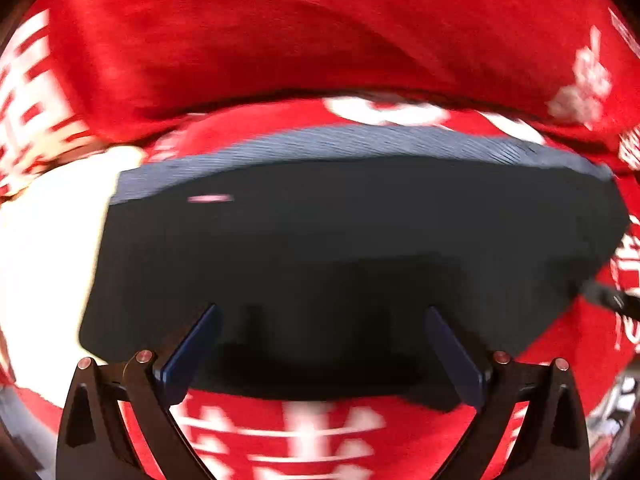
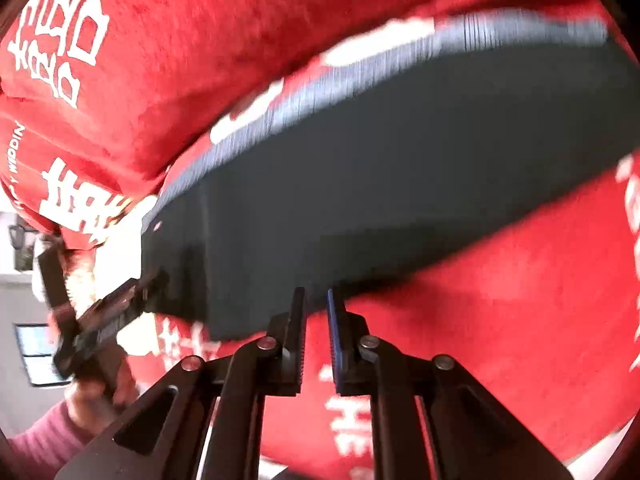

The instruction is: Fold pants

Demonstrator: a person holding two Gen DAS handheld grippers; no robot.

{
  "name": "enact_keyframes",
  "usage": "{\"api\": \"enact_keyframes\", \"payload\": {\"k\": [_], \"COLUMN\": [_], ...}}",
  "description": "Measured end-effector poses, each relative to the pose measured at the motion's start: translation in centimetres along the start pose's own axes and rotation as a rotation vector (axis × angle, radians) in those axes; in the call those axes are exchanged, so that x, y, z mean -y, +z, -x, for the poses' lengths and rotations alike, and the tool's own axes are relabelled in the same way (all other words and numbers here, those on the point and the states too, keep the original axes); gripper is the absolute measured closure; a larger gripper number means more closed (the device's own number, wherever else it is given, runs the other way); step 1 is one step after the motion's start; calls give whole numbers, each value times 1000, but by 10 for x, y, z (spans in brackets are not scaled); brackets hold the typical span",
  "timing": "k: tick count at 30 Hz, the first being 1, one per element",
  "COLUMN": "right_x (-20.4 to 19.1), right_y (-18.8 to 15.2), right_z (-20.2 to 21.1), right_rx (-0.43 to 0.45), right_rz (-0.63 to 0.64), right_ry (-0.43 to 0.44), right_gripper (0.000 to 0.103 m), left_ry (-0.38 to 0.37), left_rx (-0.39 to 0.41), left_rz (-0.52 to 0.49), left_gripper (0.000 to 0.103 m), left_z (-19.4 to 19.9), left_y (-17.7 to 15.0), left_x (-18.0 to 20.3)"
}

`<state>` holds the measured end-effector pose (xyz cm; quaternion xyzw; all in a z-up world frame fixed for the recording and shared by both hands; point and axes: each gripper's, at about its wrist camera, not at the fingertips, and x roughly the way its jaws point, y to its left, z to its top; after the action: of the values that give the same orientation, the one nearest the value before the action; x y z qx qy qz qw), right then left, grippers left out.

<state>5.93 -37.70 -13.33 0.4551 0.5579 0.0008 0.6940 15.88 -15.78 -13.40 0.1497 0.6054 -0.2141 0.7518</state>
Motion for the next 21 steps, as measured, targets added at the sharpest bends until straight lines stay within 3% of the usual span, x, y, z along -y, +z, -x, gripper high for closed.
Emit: {"api": "enact_keyframes", "payload": {"k": [2, 4, 7, 10, 13, 18, 21], "right_x": [1, 3, 19, 29, 44, 73, 89], "right_y": [15, 17, 4, -8, -18, -30, -34], "right_z": [-11, -27, -27, -24, -12, 13, 25], "right_rx": [-4, -37, -35, -94, -105, -111, -106], "right_rz": [28, 64, 49, 37, -16, -109, -149], "right_ry": [-48, -136, -98, -136, -94, -89, -88], "right_gripper": [90, 91, 92, 91, 91, 72, 68], "left_ry": [-18, 12, 22, 21, 32, 24, -1], "left_rx": [-36, -92, -82, -100, -117, -150, -160], "left_rz": [-26, -61, -71, -55, -43, -82, -126], "left_gripper": [1, 1, 1, 1, 1, 1, 1], "left_z": [-16, -32, -30, -23, -16, -4, 1], "left_y": [0, -6, -17, -19, -17, -19, -23], "left_x": [24, 42, 51, 50, 53, 74, 104]}}
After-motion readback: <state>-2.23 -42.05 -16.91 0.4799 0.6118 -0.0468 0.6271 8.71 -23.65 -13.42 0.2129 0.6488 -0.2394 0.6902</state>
